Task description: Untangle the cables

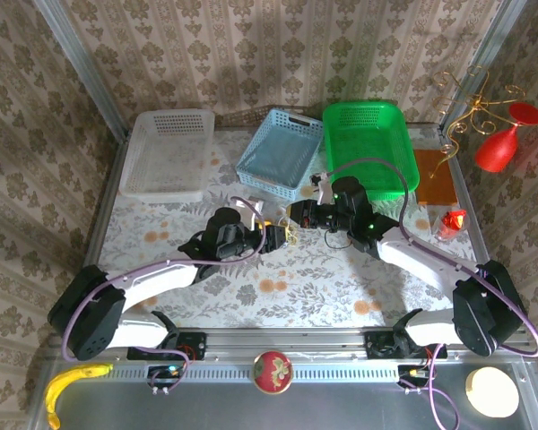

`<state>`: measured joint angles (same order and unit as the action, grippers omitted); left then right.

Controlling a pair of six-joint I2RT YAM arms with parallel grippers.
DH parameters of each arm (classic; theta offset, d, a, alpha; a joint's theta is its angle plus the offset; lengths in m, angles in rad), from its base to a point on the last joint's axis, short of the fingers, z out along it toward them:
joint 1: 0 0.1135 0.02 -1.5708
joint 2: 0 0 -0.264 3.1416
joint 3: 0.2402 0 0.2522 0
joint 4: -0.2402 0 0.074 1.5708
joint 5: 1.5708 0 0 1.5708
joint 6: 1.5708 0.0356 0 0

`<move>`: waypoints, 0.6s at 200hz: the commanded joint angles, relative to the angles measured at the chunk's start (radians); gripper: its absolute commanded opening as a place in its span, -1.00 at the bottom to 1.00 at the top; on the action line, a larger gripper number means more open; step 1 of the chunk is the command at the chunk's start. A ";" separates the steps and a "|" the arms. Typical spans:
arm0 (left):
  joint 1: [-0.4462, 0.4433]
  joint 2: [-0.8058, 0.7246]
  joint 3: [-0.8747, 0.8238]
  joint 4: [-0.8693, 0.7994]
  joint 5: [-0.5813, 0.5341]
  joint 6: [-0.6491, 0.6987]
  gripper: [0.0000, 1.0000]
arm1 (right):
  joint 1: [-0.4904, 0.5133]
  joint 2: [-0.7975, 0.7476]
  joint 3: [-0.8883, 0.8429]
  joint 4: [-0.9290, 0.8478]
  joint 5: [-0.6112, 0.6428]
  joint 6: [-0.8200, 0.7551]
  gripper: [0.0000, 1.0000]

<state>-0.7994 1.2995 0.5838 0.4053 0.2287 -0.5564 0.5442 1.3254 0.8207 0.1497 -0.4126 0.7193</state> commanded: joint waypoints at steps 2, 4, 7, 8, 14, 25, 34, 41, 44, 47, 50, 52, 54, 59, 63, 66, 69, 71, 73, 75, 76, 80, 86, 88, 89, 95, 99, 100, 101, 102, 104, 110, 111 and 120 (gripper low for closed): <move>-0.010 0.022 0.039 0.041 0.017 0.019 0.34 | 0.007 0.005 0.013 0.038 -0.012 0.015 -1.00; -0.010 0.024 0.040 0.042 0.019 0.020 0.34 | 0.007 0.005 0.012 0.038 -0.013 0.014 -1.00; -0.010 0.025 0.040 0.044 0.020 0.021 0.34 | 0.007 0.004 0.012 0.037 -0.011 0.014 -1.00; -0.009 0.026 0.040 0.045 0.020 0.021 0.34 | 0.007 0.004 0.012 0.038 -0.011 0.014 -1.00; -0.010 0.027 0.040 0.046 0.020 0.020 0.34 | 0.007 0.003 0.012 0.038 -0.009 0.013 -1.00; -0.012 0.026 0.037 0.050 0.019 0.018 0.34 | 0.007 0.004 0.012 0.038 -0.006 0.011 -1.00; -0.013 0.020 0.032 0.052 0.016 0.016 0.35 | 0.007 0.005 0.012 0.038 -0.003 0.010 -1.00; -0.014 0.012 0.027 0.050 0.012 0.016 0.37 | 0.007 0.004 0.012 0.036 -0.001 0.009 -1.00; -0.014 0.010 0.024 0.049 0.011 0.016 0.37 | 0.007 0.004 0.012 0.037 0.000 0.008 -1.00; -0.015 0.005 0.022 0.047 0.009 0.016 0.38 | 0.007 0.005 0.012 0.036 0.002 0.009 -1.00; -0.016 0.001 0.018 0.043 0.007 0.016 0.39 | 0.007 0.005 0.012 0.036 0.003 0.007 -1.00; -0.015 -0.003 0.016 0.042 0.005 0.018 0.39 | 0.007 0.005 0.011 0.035 0.003 0.007 -1.00; -0.016 -0.007 0.015 0.040 0.004 0.017 0.40 | 0.007 0.004 0.011 0.034 0.004 0.006 -1.00; -0.018 -0.017 0.008 0.034 -0.001 0.019 0.41 | 0.007 0.005 0.012 0.033 0.006 0.005 -1.00; -0.020 -0.024 0.003 0.031 -0.005 0.019 0.42 | 0.007 0.004 0.011 0.032 0.009 0.003 -1.00; -0.019 -0.030 -0.001 0.028 -0.008 0.020 0.43 | 0.006 0.004 0.012 0.032 0.009 0.003 -1.00; -0.020 -0.037 -0.005 0.025 -0.011 0.021 0.44 | 0.007 0.004 0.012 0.031 0.010 0.002 -1.00; -0.020 -0.040 -0.008 0.024 -0.013 0.021 0.44 | 0.007 0.004 0.012 0.032 0.011 0.002 -1.00; -0.020 -0.044 -0.011 0.022 -0.015 0.021 0.44 | 0.006 0.004 0.012 0.032 0.011 0.002 -1.00; -0.020 -0.050 -0.013 0.021 -0.017 0.022 0.45 | 0.006 0.005 0.012 0.031 0.012 0.001 -1.00; -0.019 -0.053 -0.014 0.019 -0.018 0.022 0.45 | 0.006 0.006 0.013 0.030 0.012 0.000 -1.00; -0.021 -0.061 -0.020 0.016 -0.022 0.022 0.46 | 0.007 0.006 0.013 0.031 0.012 0.001 -1.00; -0.021 -0.073 -0.027 0.013 -0.026 0.024 0.48 | 0.007 0.007 0.015 0.031 0.013 -0.001 -1.00; -0.022 -0.077 -0.029 0.012 -0.028 0.024 0.48 | 0.007 0.008 0.016 0.031 0.012 -0.001 -1.00; -0.022 -0.078 -0.030 0.012 -0.029 0.024 0.48 | 0.007 0.008 0.017 0.031 0.012 -0.001 -1.00; -0.021 -0.089 -0.036 0.008 -0.033 0.025 0.49 | 0.007 0.010 0.017 0.030 0.012 -0.001 -1.00; -0.024 -0.096 -0.039 0.006 -0.035 0.025 0.50 | 0.007 0.011 0.018 0.030 0.012 -0.001 -1.00; -0.024 -0.097 -0.039 0.006 -0.036 0.025 0.50 | 0.007 0.013 0.018 0.030 0.012 -0.001 -1.00; -0.023 -0.098 -0.040 0.005 -0.036 0.026 0.50 | 0.007 0.013 0.018 0.031 0.012 -0.001 -1.00; -0.023 -0.098 -0.040 0.005 -0.036 0.027 0.50 | 0.007 0.013 0.018 0.031 0.012 -0.001 -1.00; -0.024 -0.101 -0.041 0.004 -0.036 0.027 0.50 | 0.007 0.013 0.018 0.031 0.012 -0.001 -1.00; -0.023 -0.107 -0.042 0.001 -0.038 0.028 0.51 | 0.007 0.016 0.019 0.032 0.012 0.000 -1.00; -0.024 -0.107 -0.043 0.001 -0.038 0.029 0.51 | 0.007 0.017 0.019 0.033 0.011 0.000 -1.00; -0.024 -0.111 -0.043 0.000 -0.038 0.031 0.51 | 0.007 0.020 0.021 0.035 0.010 0.002 -1.00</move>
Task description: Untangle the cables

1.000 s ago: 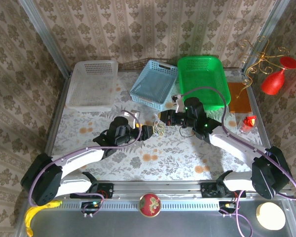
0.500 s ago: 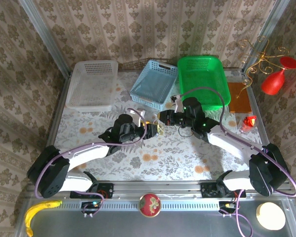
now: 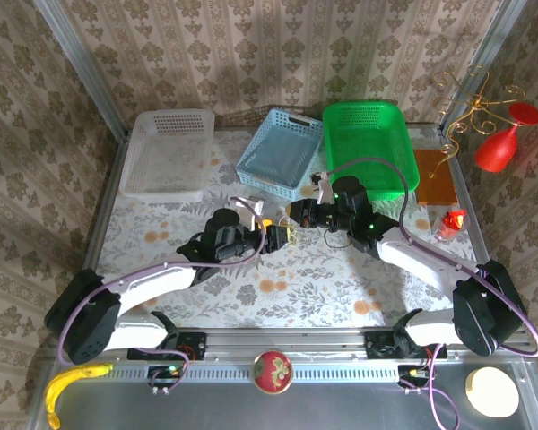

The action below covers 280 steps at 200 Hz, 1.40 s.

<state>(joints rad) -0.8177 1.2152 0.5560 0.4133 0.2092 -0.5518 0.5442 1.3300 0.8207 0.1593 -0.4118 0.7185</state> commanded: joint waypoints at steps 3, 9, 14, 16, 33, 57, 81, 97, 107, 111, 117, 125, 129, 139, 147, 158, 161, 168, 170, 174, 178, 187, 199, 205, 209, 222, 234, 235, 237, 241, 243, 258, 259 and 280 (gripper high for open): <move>-0.007 -0.026 -0.013 -0.008 -0.017 0.026 0.51 | 0.007 0.017 0.021 0.026 0.008 0.002 -1.00; -0.006 -0.023 -0.011 -0.008 -0.014 0.028 0.51 | 0.007 0.019 0.021 0.028 0.007 0.003 -1.00; -0.007 -0.020 -0.007 -0.007 -0.011 0.029 0.51 | 0.007 0.020 0.021 0.028 0.008 0.004 -1.00; -0.007 -0.017 -0.006 -0.007 -0.010 0.030 0.51 | 0.007 0.021 0.020 0.029 0.007 0.003 -1.00; -0.009 0.006 0.006 0.000 -0.003 0.031 0.48 | 0.006 0.025 0.023 0.034 0.005 0.009 -1.00; -0.012 0.053 0.026 0.028 0.010 0.032 0.39 | 0.008 0.028 0.022 0.039 0.002 0.012 -1.00; -0.016 0.096 0.049 0.045 0.018 0.037 0.27 | 0.011 0.026 0.023 0.040 0.001 0.015 -1.00; -0.017 0.116 0.061 0.054 0.020 0.039 0.22 | 0.011 0.025 0.023 0.039 0.001 0.015 -1.00; -0.017 0.124 0.069 0.058 0.020 0.041 0.19 | 0.012 0.024 0.023 0.040 0.001 0.016 -1.00; -0.017 0.127 0.072 0.058 0.021 0.041 0.17 | 0.013 0.023 0.022 0.039 0.001 0.015 -1.00; -0.018 0.130 0.075 0.058 0.019 0.042 0.15 | 0.013 0.024 0.022 0.040 0.000 0.015 -1.00; -0.017 0.133 0.079 0.059 0.018 0.042 0.12 | 0.013 0.024 0.021 0.041 0.001 0.015 -1.00; -0.017 0.135 0.080 0.060 0.015 0.044 0.11 | 0.013 0.024 0.021 0.041 0.001 0.015 -1.00; -0.017 0.136 0.082 0.061 0.011 0.045 0.08 | 0.013 0.026 0.020 0.043 0.000 0.016 -1.00; -0.017 0.138 0.081 0.061 0.007 0.045 0.05 | 0.014 0.024 0.018 0.043 -0.001 0.016 -1.00; -0.017 0.139 0.084 0.061 0.004 0.047 -0.02 | 0.014 0.025 0.017 0.046 -0.002 0.018 -1.00; -0.018 0.139 0.083 0.061 0.003 0.047 -0.04 | 0.014 0.025 0.016 0.047 -0.001 0.018 -1.00; -0.017 0.141 0.085 0.061 0.002 0.047 -0.09 | 0.014 0.025 0.017 0.048 -0.001 0.019 -1.00; -0.018 0.142 0.084 0.061 0.002 0.047 -0.10 | 0.014 0.025 0.017 0.049 -0.001 0.019 -1.00; -0.017 0.142 0.085 0.061 0.001 0.048 -0.13 | 0.014 0.025 0.017 0.049 -0.002 0.019 -1.00; -0.018 0.142 0.085 0.061 0.002 0.049 -0.16 | 0.014 0.026 0.017 0.050 -0.002 0.018 -1.00; -0.017 0.144 0.085 0.060 0.000 0.049 -0.22 | 0.014 0.026 0.016 0.051 -0.003 0.020 -1.00; -0.017 0.147 0.087 0.061 -0.002 0.048 -0.30 | 0.015 0.027 0.017 0.052 -0.004 0.020 -1.00; -0.017 0.148 0.088 0.061 -0.001 0.048 -0.34 | 0.016 0.029 0.018 0.052 -0.004 0.021 -1.00; -0.017 0.150 0.088 0.061 -0.001 0.049 -0.37 | 0.016 0.030 0.018 0.055 -0.005 0.022 -1.00; -0.017 0.154 0.090 0.062 0.001 0.048 -0.49 | 0.016 0.031 0.019 0.057 -0.006 0.023 -1.00; -0.017 0.158 0.091 0.063 0.003 0.049 -0.64 | 0.016 0.032 0.020 0.058 -0.008 0.027 -1.00; -0.017 0.159 0.091 0.063 0.002 0.049 -0.65 | 0.016 0.032 0.021 0.058 -0.008 0.026 -1.00; -0.017 0.159 0.091 0.064 0.003 0.048 -0.69 | 0.016 0.033 0.021 0.060 -0.008 0.027 -1.00; -0.017 0.160 0.093 0.064 0.005 0.047 -0.76 | 0.016 0.032 0.021 0.061 -0.010 0.027 -1.00; -0.017 0.161 0.093 0.064 0.005 0.046 -0.79 | 0.016 0.033 0.021 0.060 -0.010 0.027 -1.00; -0.017 0.159 0.093 0.064 0.004 0.037 -1.00 | 0.016 0.031 0.024 0.058 -0.009 0.023 -0.95; -0.017 0.159 0.093 0.064 0.003 0.036 -1.00 | 0.016 0.031 0.024 0.057 -0.009 0.022 -0.93; -0.013 0.146 0.094 0.060 -0.006 0.013 -1.00 | 0.007 0.014 0.023 0.037 0.006 0.007 -0.51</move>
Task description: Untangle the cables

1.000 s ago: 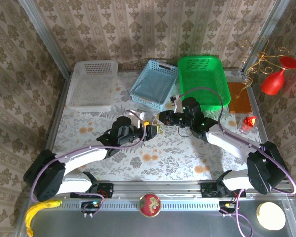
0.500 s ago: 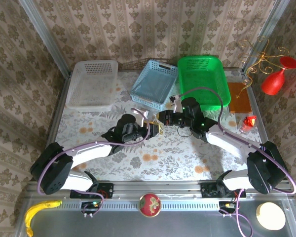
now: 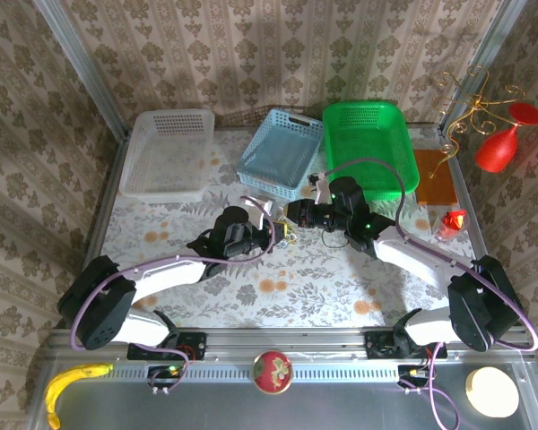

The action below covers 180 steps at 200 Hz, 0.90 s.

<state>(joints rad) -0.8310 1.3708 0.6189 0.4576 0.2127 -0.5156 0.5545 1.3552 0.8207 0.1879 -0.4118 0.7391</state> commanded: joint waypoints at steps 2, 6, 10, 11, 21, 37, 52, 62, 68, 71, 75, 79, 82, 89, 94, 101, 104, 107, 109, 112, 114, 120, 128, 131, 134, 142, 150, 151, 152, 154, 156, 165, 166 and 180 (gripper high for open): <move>0.001 -0.011 0.031 0.015 -0.013 -0.026 -1.00 | -0.004 -0.014 0.022 0.006 0.007 -0.015 -0.47; 0.002 -0.015 0.031 0.012 -0.016 -0.032 -1.00 | -0.008 -0.019 0.020 0.002 0.008 -0.018 -0.40; 0.003 -0.020 0.031 0.007 -0.020 -0.038 -1.00 | -0.011 -0.022 0.016 -0.001 0.010 -0.020 -0.33; 0.004 -0.021 0.032 0.007 -0.020 -0.040 -1.00 | -0.012 -0.024 0.016 -0.001 0.010 -0.021 -0.32; 0.010 -0.033 0.032 -0.001 -0.027 -0.060 -1.00 | -0.020 -0.041 0.005 -0.008 0.022 -0.027 -0.19; 0.020 -0.058 0.034 -0.024 -0.043 -0.098 -1.00 | -0.031 -0.070 -0.028 -0.011 0.045 -0.035 -0.04; 0.030 -0.078 0.032 -0.035 -0.051 -0.138 -1.00 | -0.036 -0.092 -0.068 0.000 0.065 -0.036 0.06; 0.037 -0.088 0.030 -0.039 -0.054 -0.165 -1.00 | -0.036 -0.100 -0.097 0.017 0.068 -0.040 0.10; 0.042 -0.094 0.027 -0.037 -0.054 -0.179 -1.00 | -0.036 -0.100 -0.114 0.029 0.067 -0.046 0.13; 0.045 -0.096 0.027 -0.038 -0.053 -0.186 -1.00 | -0.036 -0.100 -0.123 0.037 0.067 -0.049 0.14; 0.046 -0.098 0.025 -0.038 -0.054 -0.196 -1.00 | -0.037 -0.099 -0.135 0.048 0.065 -0.053 0.16; 0.050 -0.100 0.025 -0.038 -0.052 -0.206 -1.00 | -0.036 -0.098 -0.147 0.063 0.062 -0.060 0.18; 0.051 -0.102 0.024 -0.038 -0.052 -0.214 -1.00 | -0.036 -0.096 -0.156 0.073 0.060 -0.066 0.18; 0.057 -0.105 0.022 -0.034 -0.052 -0.232 -1.00 | -0.035 -0.093 -0.178 0.097 0.054 -0.079 0.20; 0.058 -0.107 0.022 -0.033 -0.051 -0.245 -1.00 | -0.034 -0.090 -0.191 0.114 0.049 -0.087 0.21; 0.062 -0.109 0.022 -0.031 -0.049 -0.262 -1.00 | -0.034 -0.088 -0.212 0.141 0.040 -0.098 0.23; 0.062 -0.110 0.022 -0.030 -0.049 -0.268 -1.00 | -0.034 -0.085 -0.219 0.153 0.034 -0.102 0.24; 0.063 -0.111 0.022 -0.031 -0.050 -0.273 -1.00 | -0.034 -0.084 -0.226 0.166 0.030 -0.106 0.24; 0.065 -0.111 0.023 -0.031 -0.050 -0.277 -1.00 | -0.032 -0.084 -0.232 0.174 0.028 -0.109 0.25; 0.064 -0.113 0.024 -0.030 -0.050 -0.281 -1.00 | -0.033 -0.081 -0.239 0.183 0.022 -0.113 0.26; 0.066 -0.113 0.024 -0.032 -0.051 -0.284 -1.00 | -0.031 -0.081 -0.243 0.193 0.019 -0.114 0.26; 0.066 -0.114 0.025 -0.033 -0.050 -0.293 -1.00 | -0.028 -0.078 -0.253 0.212 0.010 -0.125 0.29; 0.068 -0.115 0.024 -0.033 -0.050 -0.306 -1.00 | -0.022 -0.074 -0.261 0.226 0.003 -0.139 0.31; 0.069 -0.114 0.025 -0.032 -0.051 -0.309 -1.00 | -0.020 -0.072 -0.262 0.229 0.002 -0.144 0.31; 0.070 -0.114 0.026 -0.031 -0.051 -0.313 -1.00 | -0.016 -0.068 -0.261 0.230 0.001 -0.149 0.32; 0.069 -0.113 0.026 -0.029 -0.051 -0.320 -1.00 | -0.011 -0.061 -0.259 0.233 -0.001 -0.161 0.33; 0.070 -0.113 0.026 -0.027 -0.048 -0.327 -1.00 | -0.004 -0.051 -0.253 0.232 0.004 -0.171 0.33; 0.070 -0.113 0.027 -0.027 -0.047 -0.328 -1.00 | -0.003 -0.049 -0.252 0.232 0.005 -0.172 0.33; 0.070 -0.113 0.027 -0.026 -0.048 -0.329 -1.00 | -0.003 -0.048 -0.251 0.232 0.006 -0.173 0.33; 0.071 -0.112 0.026 -0.025 -0.046 -0.330 -1.00 | -0.002 -0.045 -0.250 0.231 0.007 -0.175 0.33; 0.071 -0.112 0.026 -0.025 -0.046 -0.332 -1.00 | -0.001 -0.044 -0.247 0.231 0.010 -0.177 0.33; 0.072 -0.111 0.027 -0.021 -0.043 -0.340 -1.00 | 0.001 -0.028 -0.238 0.227 0.015 -0.184 0.34; 0.073 -0.111 0.026 -0.020 -0.043 -0.340 -1.00 | 0.001 -0.028 -0.236 0.226 0.016 -0.185 0.34; 0.072 -0.111 0.027 -0.015 -0.039 -0.347 -1.00 | 0.001 -0.006 -0.219 0.228 0.021 -0.194 0.34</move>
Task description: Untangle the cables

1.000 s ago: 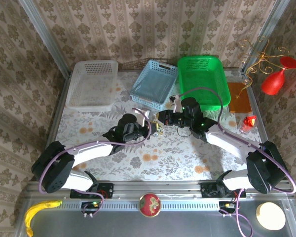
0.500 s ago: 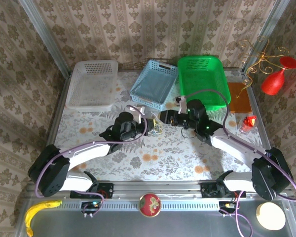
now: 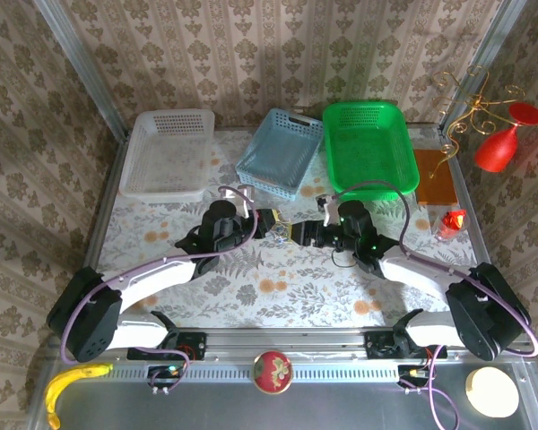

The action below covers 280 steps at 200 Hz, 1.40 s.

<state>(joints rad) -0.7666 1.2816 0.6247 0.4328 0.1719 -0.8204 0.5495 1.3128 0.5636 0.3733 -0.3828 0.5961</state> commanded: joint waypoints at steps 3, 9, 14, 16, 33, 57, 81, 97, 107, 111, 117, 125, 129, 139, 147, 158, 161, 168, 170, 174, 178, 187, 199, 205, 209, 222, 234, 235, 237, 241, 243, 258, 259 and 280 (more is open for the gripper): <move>0.008 -0.022 0.023 0.011 0.003 -0.044 -1.00 | 0.006 0.044 0.041 0.043 -0.007 -0.052 0.34; 0.009 -0.023 0.022 0.010 0.004 -0.047 -1.00 | 0.007 0.053 0.048 0.044 -0.007 -0.056 0.34; 0.009 -0.024 0.024 0.010 0.005 -0.049 -1.00 | 0.007 0.061 0.055 0.043 -0.006 -0.059 0.34; 0.009 -0.024 0.024 0.011 0.004 -0.050 -1.00 | 0.007 0.064 0.056 0.043 -0.005 -0.062 0.34; 0.009 -0.027 0.024 0.011 0.007 -0.058 -1.00 | 0.007 0.102 0.076 0.041 -0.002 -0.075 0.34; 0.010 -0.028 0.026 0.013 0.010 -0.068 -1.00 | 0.007 0.141 0.107 0.039 -0.004 -0.084 0.33; 0.010 -0.028 0.027 0.016 0.013 -0.081 -1.00 | 0.008 0.176 0.132 0.053 -0.010 -0.085 0.29; 0.009 -0.028 0.029 0.019 0.014 -0.086 -1.00 | 0.008 0.199 0.146 0.061 -0.009 -0.082 0.24; 0.009 -0.028 0.028 0.020 0.016 -0.089 -1.00 | 0.007 0.211 0.153 0.069 -0.007 -0.080 0.20; 0.009 -0.028 0.029 0.018 0.017 -0.091 -1.00 | 0.006 0.214 0.155 0.069 -0.007 -0.078 0.17; 0.010 -0.028 0.028 0.020 0.017 -0.093 -1.00 | 0.006 0.221 0.160 0.071 -0.006 -0.078 0.13; 0.009 -0.030 0.027 0.020 0.018 -0.095 -1.00 | 0.006 0.226 0.164 0.074 -0.007 -0.077 0.05; 0.010 -0.029 0.027 0.020 0.018 -0.097 -1.00 | 0.006 0.227 0.166 0.073 -0.006 -0.077 0.01; 0.009 -0.029 0.025 0.021 0.018 -0.100 -1.00 | 0.006 0.229 0.171 0.074 -0.005 -0.077 -0.09; 0.009 -0.028 0.024 0.023 0.019 -0.102 -1.00 | 0.006 0.229 0.174 0.072 -0.001 -0.077 -0.18; 0.009 -0.030 0.023 0.023 0.020 -0.104 -1.00 | 0.006 0.227 0.177 0.069 0.001 -0.079 -0.28; 0.009 -0.028 0.021 0.024 0.020 -0.106 -1.00 | 0.006 0.226 0.177 0.069 0.002 -0.079 -0.29; 0.009 -0.030 0.020 0.026 0.021 -0.108 -1.00 | 0.006 0.224 0.178 0.065 0.004 -0.080 -0.30; 0.010 -0.030 0.020 0.027 0.021 -0.109 -1.00 | 0.006 0.223 0.180 0.063 0.004 -0.080 -0.30; 0.010 -0.030 0.019 0.027 0.020 -0.111 -1.00 | 0.006 0.222 0.180 0.061 0.004 -0.079 -0.30; 0.010 -0.029 0.019 0.029 0.021 -0.115 -1.00 | 0.006 0.221 0.180 0.060 0.004 -0.082 -0.27; 0.009 -0.030 0.018 0.035 0.018 -0.123 -1.00 | 0.006 0.216 0.177 0.055 0.007 -0.085 -0.19; 0.009 -0.032 0.017 0.041 0.019 -0.136 -1.00 | 0.006 0.207 0.166 0.055 0.013 -0.087 -0.09; 0.009 -0.032 0.015 0.043 0.018 -0.144 -1.00 | 0.006 0.201 0.161 0.056 0.017 -0.088 -0.05; 0.009 -0.033 0.016 0.045 0.015 -0.151 -1.00 | 0.006 0.197 0.157 0.056 0.019 -0.087 -0.02; 0.009 -0.032 0.015 0.050 0.011 -0.174 -1.00 | 0.005 0.189 0.146 0.062 0.025 -0.089 0.06; 0.010 -0.033 0.015 0.053 0.010 -0.202 -1.00 | 0.006 0.183 0.139 0.065 0.028 -0.090 0.12; 0.010 -0.033 0.015 0.054 0.010 -0.205 -1.00 | 0.006 0.183 0.139 0.065 0.028 -0.090 0.12; 0.011 -0.033 0.014 0.056 0.011 -0.208 -1.00 | 0.005 0.182 0.138 0.067 0.028 -0.090 0.13; 0.011 -0.033 0.014 0.058 0.009 -0.221 -1.00 | 0.006 0.180 0.136 0.068 0.027 -0.092 0.14; 0.011 -0.033 0.014 0.060 0.008 -0.227 -1.00 | 0.005 0.179 0.136 0.069 0.027 -0.093 0.15; 0.013 -0.034 0.008 0.077 0.005 -0.271 -1.00 | 0.004 0.173 0.130 0.079 0.014 -0.102 0.20; 0.012 -0.034 0.008 0.079 0.004 -0.274 -1.00 | 0.004 0.173 0.129 0.080 0.013 -0.103 0.20; 0.015 -0.041 0.000 0.096 -0.006 -0.334 -1.00 | 0.000 0.156 0.110 0.115 -0.032 -0.119 0.25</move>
<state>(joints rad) -0.7628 1.2675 0.6243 0.4725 0.1787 -1.0576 0.5507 1.5105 0.7010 0.4248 -0.3748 0.5148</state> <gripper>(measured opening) 0.059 0.614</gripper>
